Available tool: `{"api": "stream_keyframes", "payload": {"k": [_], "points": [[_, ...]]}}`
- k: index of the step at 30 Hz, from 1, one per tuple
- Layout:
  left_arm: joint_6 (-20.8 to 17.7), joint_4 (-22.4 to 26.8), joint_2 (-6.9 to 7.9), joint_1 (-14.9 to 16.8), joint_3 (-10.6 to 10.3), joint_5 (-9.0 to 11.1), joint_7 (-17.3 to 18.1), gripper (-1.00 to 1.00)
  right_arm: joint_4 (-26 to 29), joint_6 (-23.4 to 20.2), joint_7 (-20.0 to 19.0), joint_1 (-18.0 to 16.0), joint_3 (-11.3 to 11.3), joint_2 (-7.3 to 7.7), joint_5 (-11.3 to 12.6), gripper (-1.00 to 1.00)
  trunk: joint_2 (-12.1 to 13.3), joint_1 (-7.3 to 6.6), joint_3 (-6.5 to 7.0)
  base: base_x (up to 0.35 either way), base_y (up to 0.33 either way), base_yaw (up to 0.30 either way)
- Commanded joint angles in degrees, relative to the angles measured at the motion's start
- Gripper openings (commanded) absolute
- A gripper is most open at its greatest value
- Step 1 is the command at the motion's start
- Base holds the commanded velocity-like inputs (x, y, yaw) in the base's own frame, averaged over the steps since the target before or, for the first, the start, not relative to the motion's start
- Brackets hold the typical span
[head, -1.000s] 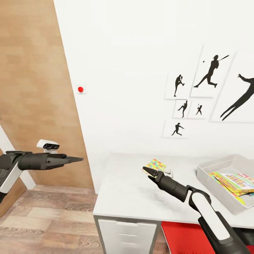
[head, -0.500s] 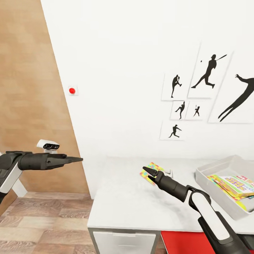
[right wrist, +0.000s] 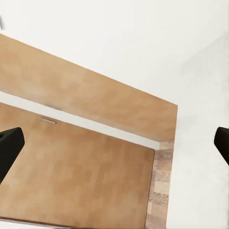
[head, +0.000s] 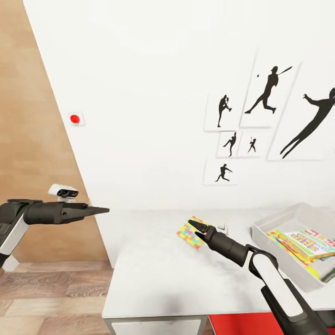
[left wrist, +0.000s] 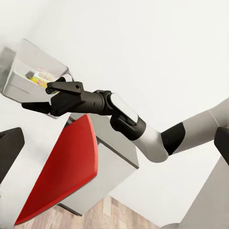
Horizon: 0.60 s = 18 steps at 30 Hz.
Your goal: Put all the toys in the child's room - the three board games (two on the bed and one on the table), the two jigsaw puzzles on the table, and the tennis ball on the table - inside the toy box on the table in the child's room.
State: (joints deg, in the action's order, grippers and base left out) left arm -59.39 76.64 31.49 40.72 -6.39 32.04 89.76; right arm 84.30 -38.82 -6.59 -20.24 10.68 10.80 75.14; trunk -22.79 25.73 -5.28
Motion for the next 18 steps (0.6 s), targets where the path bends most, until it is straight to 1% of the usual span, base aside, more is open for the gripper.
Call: {"api": "stream_keyframes", "payload": {"k": [1,6,12,18], "points": [[-0.6,0.0,0.06,0.1,-0.1,0.0,0.2,1.00,0.0,-0.1,-0.2,-0.1,0.0,0.03,-0.1,1.00,-0.1,0.05,-0.21,0.153,0.000,-0.138],[-0.6,0.0,0.06,0.1,-0.1,0.1,0.2,1.00,0.0,-0.1,-0.2,-0.1,0.0,0.03,-0.1,1.00,-0.1,0.05,-0.47,0.119,0.000,-0.089],[-0.6,0.0,0.06,0.1,-0.1,0.1,0.2,1.00,0.0,0.0,-0.2,-0.1,0.0,0.08,-0.1,1.00,-0.1,0.05,-0.53,0.035,0.000,-0.016],[-0.6,0.0,0.06,0.1,-0.2,0.0,0.2,1.00,0.0,0.0,-0.2,-0.1,0.0,0.07,-0.1,1.00,-0.1,0.05,-0.54,0.119,0.000,-0.002]]}}
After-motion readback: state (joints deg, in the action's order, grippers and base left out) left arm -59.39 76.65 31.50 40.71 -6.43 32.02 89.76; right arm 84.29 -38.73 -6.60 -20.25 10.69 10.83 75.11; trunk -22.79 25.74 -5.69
